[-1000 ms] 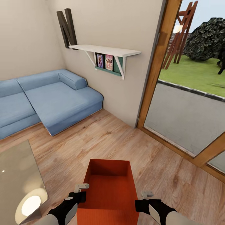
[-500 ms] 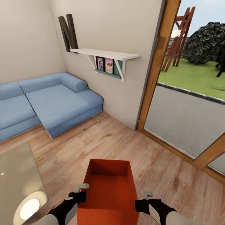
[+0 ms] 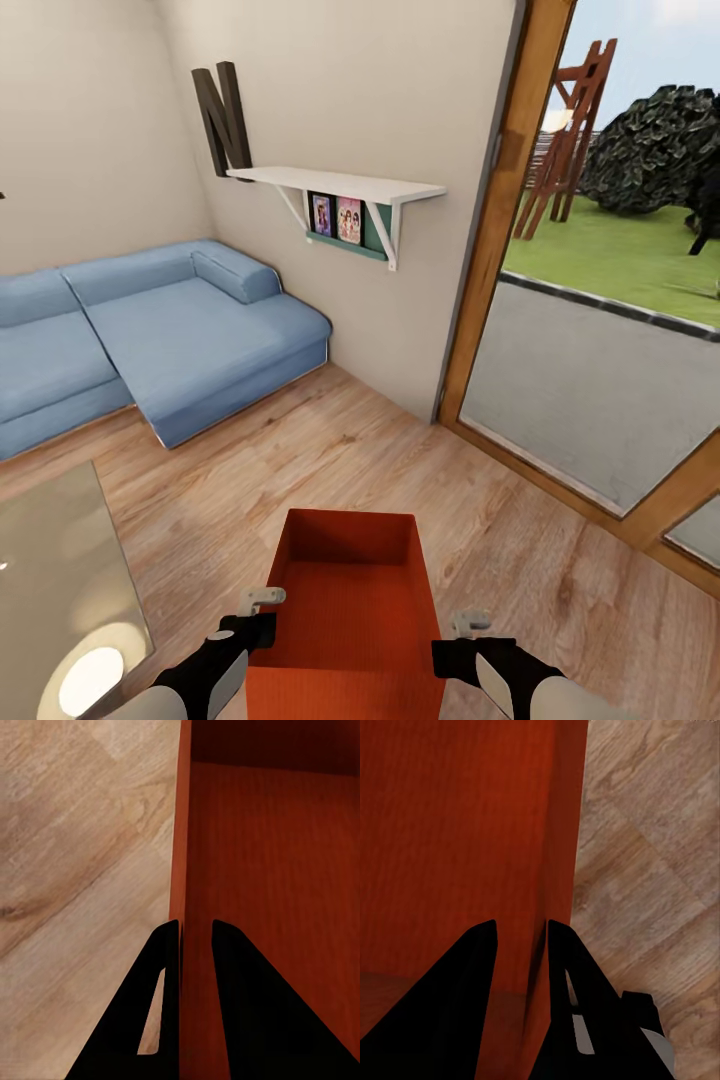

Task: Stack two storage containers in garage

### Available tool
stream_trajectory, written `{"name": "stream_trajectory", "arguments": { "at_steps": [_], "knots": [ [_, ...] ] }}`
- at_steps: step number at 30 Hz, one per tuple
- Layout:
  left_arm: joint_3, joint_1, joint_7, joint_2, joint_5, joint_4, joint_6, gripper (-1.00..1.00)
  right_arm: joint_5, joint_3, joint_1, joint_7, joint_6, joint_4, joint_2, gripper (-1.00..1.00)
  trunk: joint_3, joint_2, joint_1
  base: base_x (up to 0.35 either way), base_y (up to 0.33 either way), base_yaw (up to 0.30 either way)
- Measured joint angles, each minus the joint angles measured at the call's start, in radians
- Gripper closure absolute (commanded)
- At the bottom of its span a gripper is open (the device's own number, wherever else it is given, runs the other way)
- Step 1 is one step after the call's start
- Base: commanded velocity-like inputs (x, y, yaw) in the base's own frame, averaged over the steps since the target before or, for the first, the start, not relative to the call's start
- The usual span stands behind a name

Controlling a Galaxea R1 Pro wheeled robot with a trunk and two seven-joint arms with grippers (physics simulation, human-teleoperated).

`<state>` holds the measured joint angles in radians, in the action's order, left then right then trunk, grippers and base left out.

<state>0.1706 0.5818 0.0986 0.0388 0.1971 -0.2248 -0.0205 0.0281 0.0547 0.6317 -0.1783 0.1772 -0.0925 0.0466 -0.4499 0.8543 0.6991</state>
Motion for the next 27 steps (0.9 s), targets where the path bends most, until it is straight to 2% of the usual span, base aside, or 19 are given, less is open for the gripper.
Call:
{"name": "stream_trajectory", "arguments": {
  "at_steps": [19,27],
  "knots": [
    [0.001,0.000,0.000,0.000,0.001,0.000,0.000,1.00,0.001,0.001,0.000,-0.002,0.000,0.000,-0.001,1.00,0.031,0.000,0.000,0.000,0.000,0.000],
    [0.001,0.000,0.000,0.000,0.002,0.001,0.000,1.00,0.002,0.002,0.000,-0.002,0.001,0.000,-0.001,1.00,0.036,0.000,0.000,0.000,0.000,0.000]
  ]
}}
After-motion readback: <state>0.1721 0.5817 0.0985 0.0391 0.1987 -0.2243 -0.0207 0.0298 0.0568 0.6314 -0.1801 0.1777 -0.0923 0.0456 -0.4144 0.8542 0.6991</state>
